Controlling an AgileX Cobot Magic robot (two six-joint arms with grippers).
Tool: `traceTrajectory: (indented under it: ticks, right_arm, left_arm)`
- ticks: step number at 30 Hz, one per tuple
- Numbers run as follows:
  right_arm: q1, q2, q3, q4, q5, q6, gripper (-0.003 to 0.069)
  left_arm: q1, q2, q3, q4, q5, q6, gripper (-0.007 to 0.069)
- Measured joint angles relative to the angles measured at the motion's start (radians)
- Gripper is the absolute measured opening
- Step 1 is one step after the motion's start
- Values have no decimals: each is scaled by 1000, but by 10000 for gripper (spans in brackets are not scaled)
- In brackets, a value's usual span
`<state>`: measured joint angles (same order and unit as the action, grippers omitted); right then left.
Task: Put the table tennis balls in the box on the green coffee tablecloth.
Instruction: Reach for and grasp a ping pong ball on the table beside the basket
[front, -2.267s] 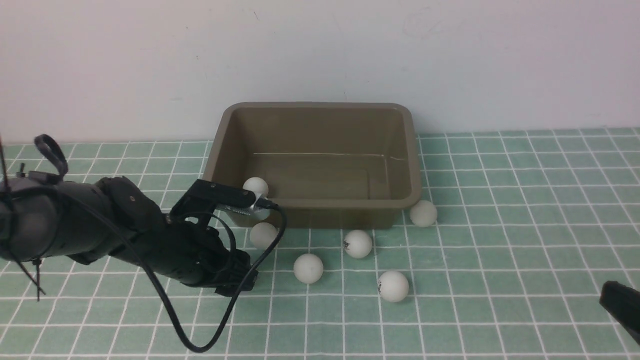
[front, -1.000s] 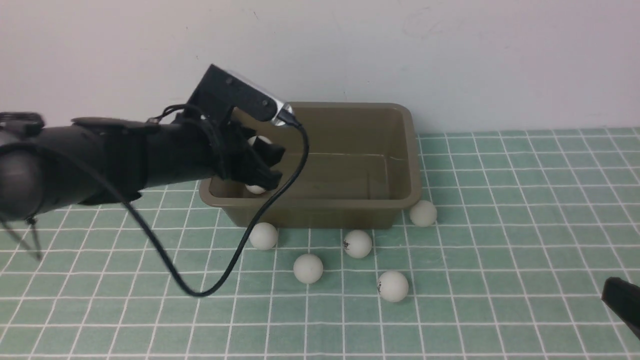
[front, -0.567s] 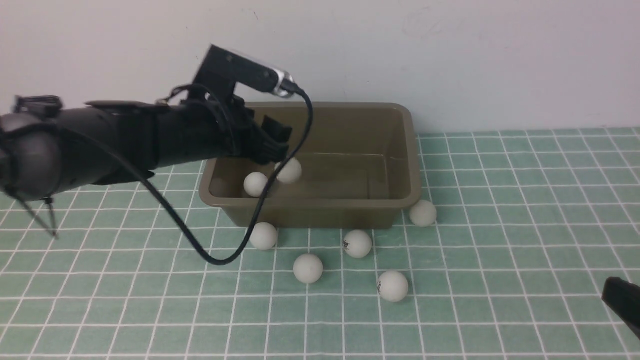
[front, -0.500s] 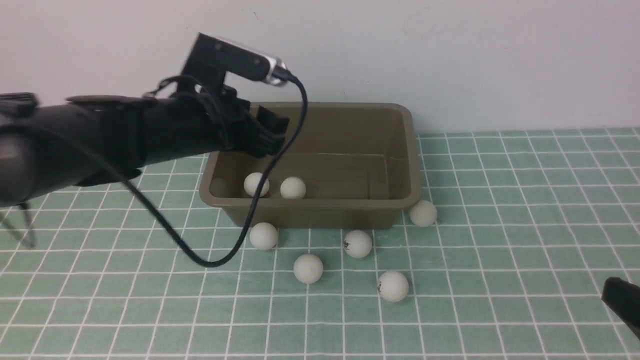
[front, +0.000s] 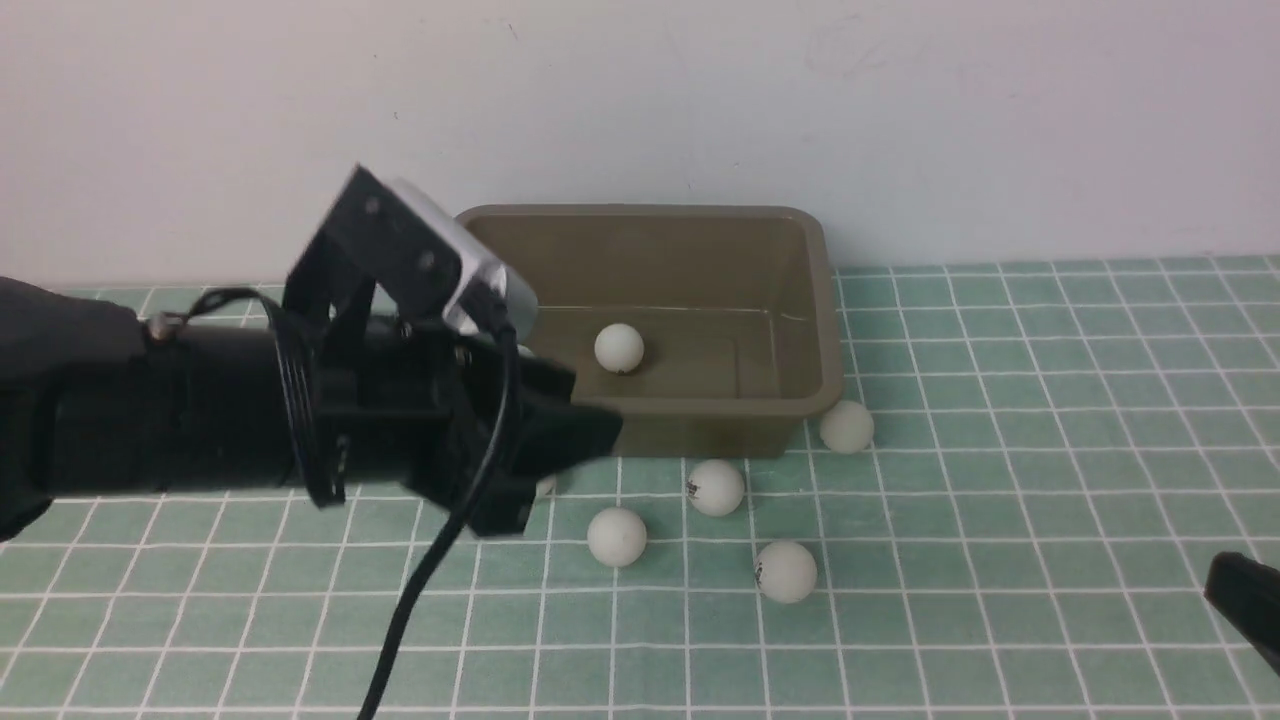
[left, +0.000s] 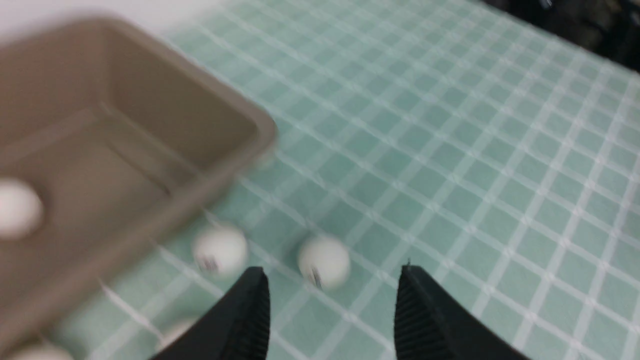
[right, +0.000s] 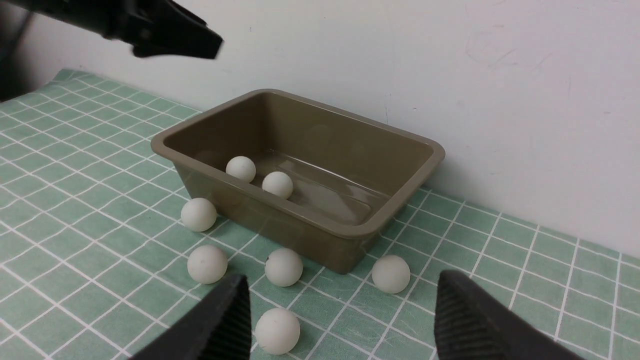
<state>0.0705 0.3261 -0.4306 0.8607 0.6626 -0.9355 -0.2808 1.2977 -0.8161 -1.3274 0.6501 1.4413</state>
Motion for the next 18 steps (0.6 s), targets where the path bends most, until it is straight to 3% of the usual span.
traceTrajectory:
  ticks: [7, 10, 14, 18]
  right_arm:
    - [0, 0, 0, 0, 0, 0, 451]
    - [0, 0, 0, 0, 0, 0, 451]
    - [0, 0, 0, 0, 0, 0, 451]
    - [0, 0, 0, 0, 0, 0, 451]
  left_arm:
    - [0, 25, 3, 400, 0, -476, 300]
    - [0, 57, 3, 483, -37, -632, 300]
    - [0, 93, 3, 509, -31, -754, 300]
    - [0, 96, 3, 523, 47, -795, 300]
